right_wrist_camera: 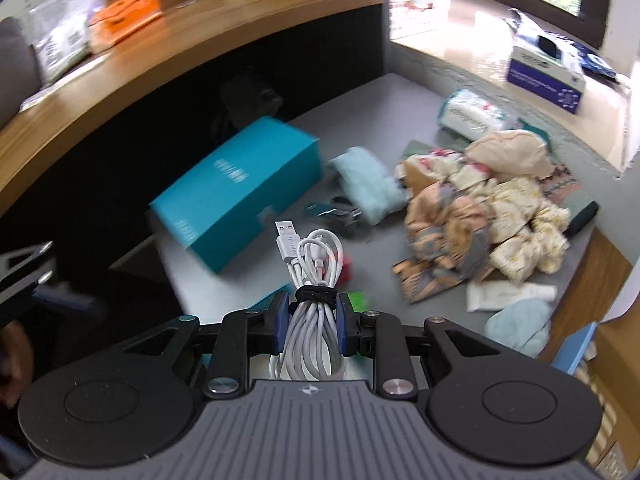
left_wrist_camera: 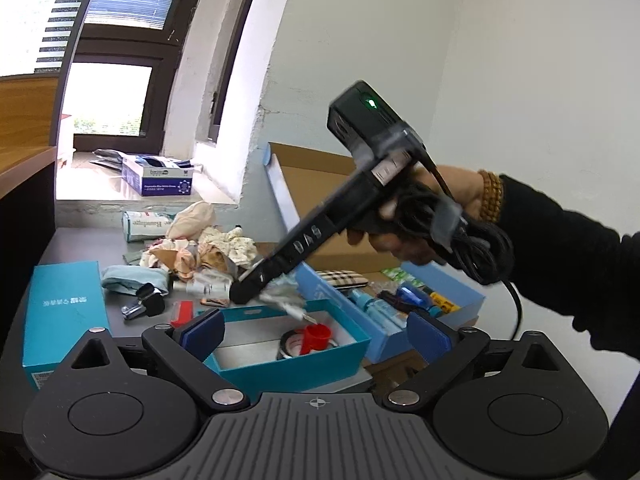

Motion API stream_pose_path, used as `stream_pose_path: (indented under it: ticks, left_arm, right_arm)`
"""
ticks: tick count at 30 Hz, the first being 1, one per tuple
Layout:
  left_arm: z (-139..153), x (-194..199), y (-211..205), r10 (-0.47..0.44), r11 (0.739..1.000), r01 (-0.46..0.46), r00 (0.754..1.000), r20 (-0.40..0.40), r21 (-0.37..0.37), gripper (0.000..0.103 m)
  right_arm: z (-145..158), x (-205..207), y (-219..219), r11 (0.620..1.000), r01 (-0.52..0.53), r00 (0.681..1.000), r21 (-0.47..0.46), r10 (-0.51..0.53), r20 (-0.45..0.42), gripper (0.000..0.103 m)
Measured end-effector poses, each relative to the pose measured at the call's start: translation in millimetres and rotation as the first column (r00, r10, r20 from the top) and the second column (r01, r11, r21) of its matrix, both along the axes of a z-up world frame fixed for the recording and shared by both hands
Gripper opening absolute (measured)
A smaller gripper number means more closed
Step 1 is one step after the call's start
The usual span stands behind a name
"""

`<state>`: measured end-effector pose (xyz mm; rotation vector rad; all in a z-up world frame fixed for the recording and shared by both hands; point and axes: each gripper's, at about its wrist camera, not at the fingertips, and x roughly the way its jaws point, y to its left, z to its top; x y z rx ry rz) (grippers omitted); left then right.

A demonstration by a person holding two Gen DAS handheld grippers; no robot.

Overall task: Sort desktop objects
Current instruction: 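Carry the white cable with the right gripper and lower it into the teal box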

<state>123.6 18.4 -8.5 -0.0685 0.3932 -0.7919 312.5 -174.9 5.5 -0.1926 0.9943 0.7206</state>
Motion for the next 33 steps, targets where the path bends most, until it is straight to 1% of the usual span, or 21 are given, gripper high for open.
stream_pose_path:
  ticks: [1, 4, 11, 13, 17, 20, 24, 27, 30, 33]
  left_arm:
    - [0.7, -0.9, 0.4, -0.002, 1.0, 0.002, 1.0, 0.0, -0.003, 0.103]
    - [2.7, -3.7, 1.7, -0.007, 1.0, 0.007, 1.0, -0.001, -0.011, 0.103]
    - [6.2, -10.3, 0.2, -0.018, 1.0, 0.018, 1.0, 0.016, -0.006, 0.103]
    - [7.5, -12.8, -0.5, -0.018, 1.0, 0.018, 0.999, 0.031, 0.003, 0.103]
    - [8.2, -17.6, 0.4, -0.008, 1.0, 0.007, 0.999, 0.052, 0.023, 0.103]
    - [8.5, -17.6, 2.0, -0.006, 1.0, 0.005, 0.999, 0.048, 0.019, 0.103]
    - [8.9, -17.8, 2.9, 0.0, 1.0, 0.0, 0.999, 0.049, 0.017, 0.103]
    - [9.1, -17.7, 3.5, 0.004, 1.0, -0.006, 0.998, 0.057, 0.025, 0.103]
    - [8.9, -18.1, 6.4, 0.012, 1.0, -0.014, 0.998, 0.057, 0.025, 0.103]
    - [9.0, -15.9, 7.3, 0.014, 1.0, -0.015, 0.999, 0.05, 0.019, 0.103]
  right_arm:
    - [-0.6, -5.2, 0.8, 1.0, -0.008, 1.0, -0.005, 0.008, -0.008, 0.028]
    - [-4.1, -18.8, 3.2, 0.998, -0.035, 0.999, -0.047, 0.034, -0.02, 0.028]
    - [-15.4, -25.6, 4.9, 0.994, -0.025, 0.998, -0.109, 0.019, -0.054, 0.028]
    - [-19.7, -25.5, 11.1, 0.988, -0.035, 0.998, -0.15, 0.027, -0.057, 0.028]
    - [-26.6, -22.6, 23.7, 0.968, -0.095, 0.994, -0.233, 0.082, -0.065, 0.027]
    - [-27.7, -20.3, 34.5, 0.94, -0.16, 0.987, -0.302, 0.145, -0.072, 0.027]
    - [-35.7, -14.1, 53.9, 0.885, -0.241, 0.97, -0.398, 0.212, -0.116, 0.027]
    - [-43.9, -12.6, 68.0, 0.844, -0.294, 0.956, -0.448, 0.263, -0.133, 0.027]
    - [-51.1, -13.2, 76.2, 0.814, -0.331, 0.943, -0.478, 0.297, -0.147, 0.027]
    - [-53.7, -17.8, 78.0, 0.794, -0.36, 0.932, -0.49, 0.331, -0.147, 0.027]
